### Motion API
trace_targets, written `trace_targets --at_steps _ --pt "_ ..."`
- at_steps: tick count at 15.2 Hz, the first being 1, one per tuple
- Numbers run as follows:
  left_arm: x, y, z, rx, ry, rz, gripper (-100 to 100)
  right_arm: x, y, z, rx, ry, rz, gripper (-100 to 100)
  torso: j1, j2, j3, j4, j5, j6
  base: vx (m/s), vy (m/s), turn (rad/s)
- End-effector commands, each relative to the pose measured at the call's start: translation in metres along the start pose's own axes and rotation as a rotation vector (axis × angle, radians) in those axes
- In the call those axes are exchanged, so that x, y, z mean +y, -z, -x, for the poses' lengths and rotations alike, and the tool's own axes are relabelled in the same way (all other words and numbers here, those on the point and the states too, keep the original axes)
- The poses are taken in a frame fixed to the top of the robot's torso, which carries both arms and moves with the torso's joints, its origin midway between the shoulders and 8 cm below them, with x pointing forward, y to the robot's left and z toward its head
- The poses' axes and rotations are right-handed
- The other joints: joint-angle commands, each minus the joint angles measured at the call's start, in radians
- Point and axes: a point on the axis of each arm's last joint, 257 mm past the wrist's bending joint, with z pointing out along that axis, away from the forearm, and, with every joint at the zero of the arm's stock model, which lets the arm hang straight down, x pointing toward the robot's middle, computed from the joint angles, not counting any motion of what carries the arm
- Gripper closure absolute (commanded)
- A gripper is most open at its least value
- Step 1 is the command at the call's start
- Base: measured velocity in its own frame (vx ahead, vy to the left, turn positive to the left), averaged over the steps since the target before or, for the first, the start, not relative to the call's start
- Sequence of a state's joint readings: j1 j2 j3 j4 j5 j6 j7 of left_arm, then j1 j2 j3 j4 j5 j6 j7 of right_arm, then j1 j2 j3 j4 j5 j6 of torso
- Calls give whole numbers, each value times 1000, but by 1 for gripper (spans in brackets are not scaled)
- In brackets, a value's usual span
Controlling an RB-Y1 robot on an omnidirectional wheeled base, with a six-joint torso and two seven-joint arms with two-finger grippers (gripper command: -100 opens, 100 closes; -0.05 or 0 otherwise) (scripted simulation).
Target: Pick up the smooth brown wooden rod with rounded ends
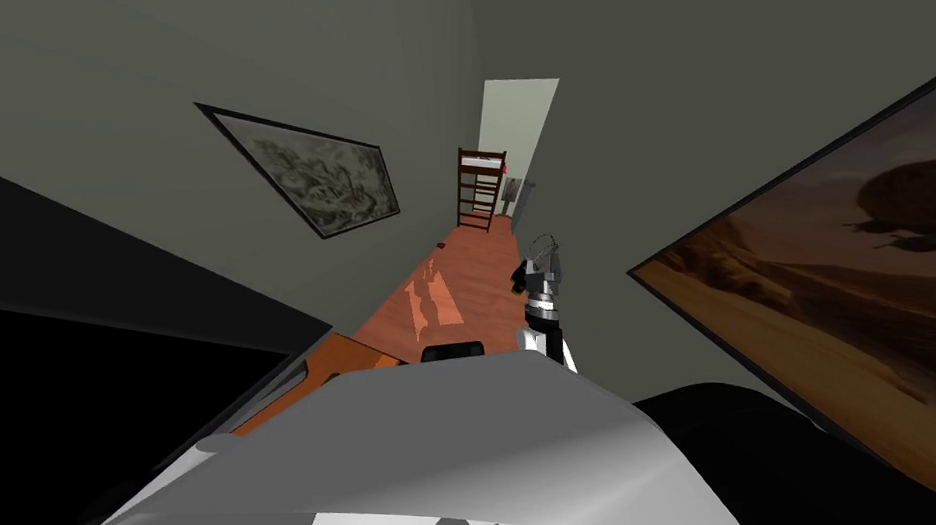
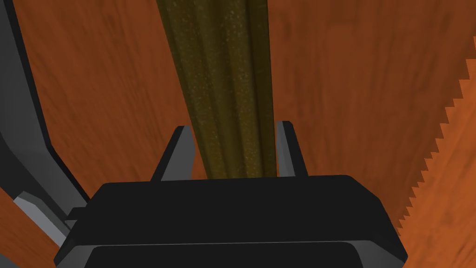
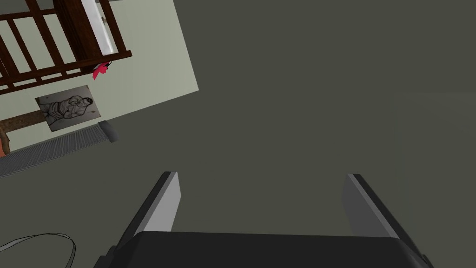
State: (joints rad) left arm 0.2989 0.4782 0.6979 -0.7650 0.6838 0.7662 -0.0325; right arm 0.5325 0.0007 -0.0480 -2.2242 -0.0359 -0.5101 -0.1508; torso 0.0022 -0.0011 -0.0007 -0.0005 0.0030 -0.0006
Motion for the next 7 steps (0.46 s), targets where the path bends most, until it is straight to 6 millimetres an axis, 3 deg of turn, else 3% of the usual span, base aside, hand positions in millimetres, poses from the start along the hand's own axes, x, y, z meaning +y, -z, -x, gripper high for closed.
trace_targets --at_steps 1,7 --pt "0 0 0 0 0 0 100 0 0 0 0 0 0 0 0 0 0 0 0 0 -1 -6 2" --pt "-11 12 13 -4 4 2 100 0 0 0 0 0 0 0 2 0 0 0 -1 0 4 -2 15"
